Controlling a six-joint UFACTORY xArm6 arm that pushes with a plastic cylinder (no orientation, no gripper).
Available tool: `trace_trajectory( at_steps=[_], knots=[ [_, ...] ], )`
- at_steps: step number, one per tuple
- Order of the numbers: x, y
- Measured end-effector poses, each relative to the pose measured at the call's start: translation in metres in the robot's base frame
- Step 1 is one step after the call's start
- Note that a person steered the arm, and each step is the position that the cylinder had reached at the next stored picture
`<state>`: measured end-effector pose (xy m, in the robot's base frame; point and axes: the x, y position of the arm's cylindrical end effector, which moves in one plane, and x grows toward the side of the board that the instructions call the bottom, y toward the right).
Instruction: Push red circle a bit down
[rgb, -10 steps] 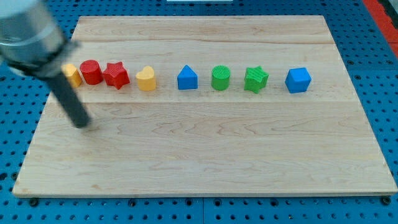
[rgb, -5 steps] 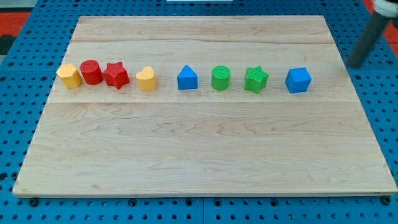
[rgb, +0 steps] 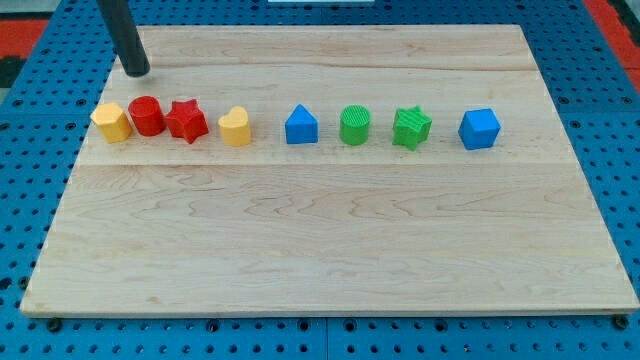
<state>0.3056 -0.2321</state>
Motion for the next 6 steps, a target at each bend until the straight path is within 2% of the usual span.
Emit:
trace_trajectory(
  at_steps=[1, 6],
  knots=[
    [0.0323, 0.0098],
    [0.0387, 0.0130]
  ],
)
